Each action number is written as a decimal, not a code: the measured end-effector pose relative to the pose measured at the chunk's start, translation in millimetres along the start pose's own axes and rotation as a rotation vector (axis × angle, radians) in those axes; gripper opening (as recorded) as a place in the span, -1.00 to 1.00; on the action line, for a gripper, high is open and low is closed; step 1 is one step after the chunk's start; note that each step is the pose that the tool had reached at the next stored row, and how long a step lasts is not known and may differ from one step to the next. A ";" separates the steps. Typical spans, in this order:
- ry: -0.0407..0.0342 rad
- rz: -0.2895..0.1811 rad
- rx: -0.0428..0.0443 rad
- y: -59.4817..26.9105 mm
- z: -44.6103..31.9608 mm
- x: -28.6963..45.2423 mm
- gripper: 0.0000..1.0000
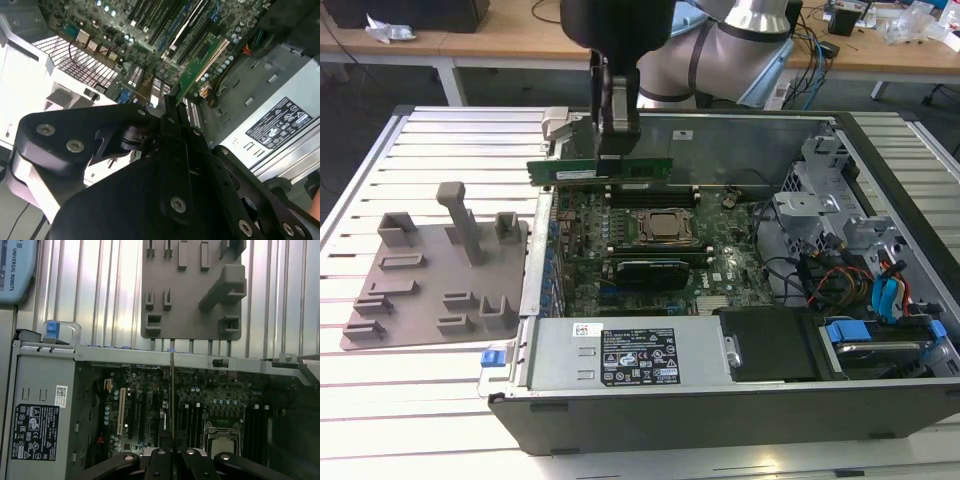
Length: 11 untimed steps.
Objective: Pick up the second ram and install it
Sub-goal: 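Pick up the second ram and move it above second insertion slot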
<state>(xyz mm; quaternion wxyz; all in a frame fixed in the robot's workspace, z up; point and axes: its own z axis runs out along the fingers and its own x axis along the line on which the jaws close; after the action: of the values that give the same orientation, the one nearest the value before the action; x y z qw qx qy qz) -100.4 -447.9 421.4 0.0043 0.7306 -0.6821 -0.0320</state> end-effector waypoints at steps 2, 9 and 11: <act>0.0000 0.000 -0.0003 -7.2 -0.4 0.5 -0.73; -0.0031 0.002 -0.0016 -37.9 -1.9 -0.8 -0.73; -0.0211 0.019 -0.0018 -38.0 -1.0 -0.9 -0.73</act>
<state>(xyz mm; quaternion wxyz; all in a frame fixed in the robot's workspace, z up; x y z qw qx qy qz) -62.5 -444.4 420.5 -0.0019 0.7237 -0.6890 -0.0403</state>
